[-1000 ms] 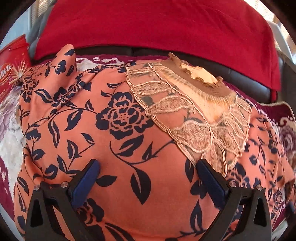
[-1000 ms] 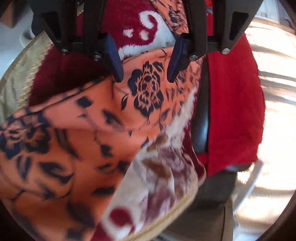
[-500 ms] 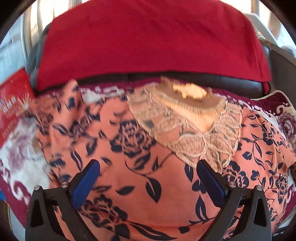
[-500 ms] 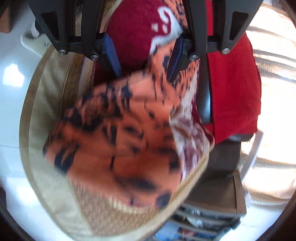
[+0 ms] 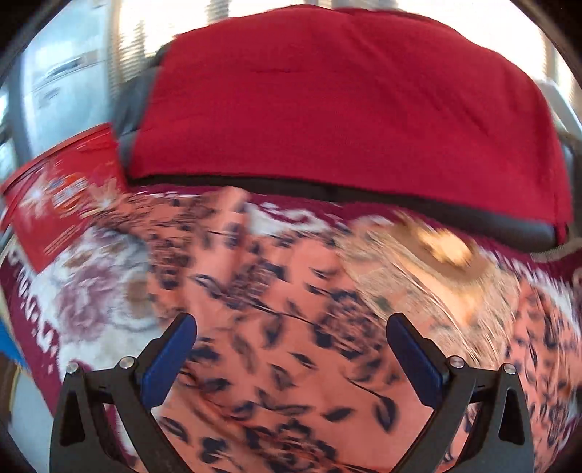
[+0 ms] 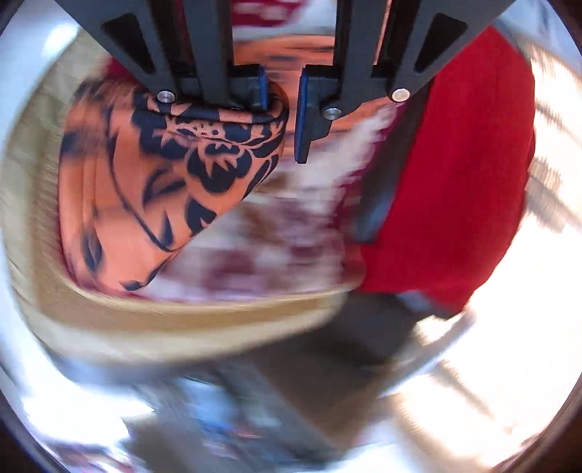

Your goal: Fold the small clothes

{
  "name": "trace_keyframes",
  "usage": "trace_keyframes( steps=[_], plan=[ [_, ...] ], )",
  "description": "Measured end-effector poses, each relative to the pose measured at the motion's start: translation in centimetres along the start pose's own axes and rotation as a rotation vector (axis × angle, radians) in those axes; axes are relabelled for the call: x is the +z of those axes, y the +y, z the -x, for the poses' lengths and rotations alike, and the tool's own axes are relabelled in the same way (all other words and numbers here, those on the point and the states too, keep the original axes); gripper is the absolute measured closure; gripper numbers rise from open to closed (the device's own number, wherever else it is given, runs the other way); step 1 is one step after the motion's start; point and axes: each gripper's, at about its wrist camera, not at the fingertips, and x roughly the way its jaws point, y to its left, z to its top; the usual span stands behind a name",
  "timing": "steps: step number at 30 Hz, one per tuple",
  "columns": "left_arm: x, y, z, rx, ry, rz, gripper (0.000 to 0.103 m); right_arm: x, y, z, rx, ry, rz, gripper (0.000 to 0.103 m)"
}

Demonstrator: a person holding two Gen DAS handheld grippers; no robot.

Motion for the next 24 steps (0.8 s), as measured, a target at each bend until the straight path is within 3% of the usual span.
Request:
trace_keyframes(
  steps=[3,7,11,15,16,17,18,21,24],
  plan=[
    [1.1,3.2,-0.1,0.075,-0.022,0.082,0.0,-1.3,8.8,-1.4,0.126,0.029,0.142,0.091],
    [1.9,7.0,0.1,0.137,-0.033,0.174,0.0,-6.8,19.4,-4.2,0.297,0.143,0.267,0.091],
    [2.3,11.1,0.8,0.152,-0.047,0.28,0.0,-16.5,27.9,-7.8,0.407,0.352,0.427,0.091],
    [2.4,14.3,0.6,0.166,-0.042,0.367,0.0,-27.2,31.7,-11.7,0.467,0.623,0.545,0.085],
    [2.3,15.1,0.4,0.171,-0.038,0.392,0.0,-29.0,31.9,-12.9,0.473,0.672,0.548,0.068],
    [2.3,15.7,0.3,0.168,-0.034,0.411,0.0,-30.4,31.6,-13.1,0.477,0.713,0.55,0.035],
    [2.3,16.0,0.2,0.161,-0.028,0.427,0.0,-32.0,31.5,-13.9,0.48,0.777,0.541,0.023],
    [2.3,16.4,0.0,0.136,-0.018,0.447,0.0,-33.5,29.9,-13.9,0.509,0.844,0.516,0.019],
    [2.4,15.5,0.0,0.109,-0.021,0.424,0.0,-31.7,29.0,-13.4,0.554,0.797,0.509,0.02]
  ],
)
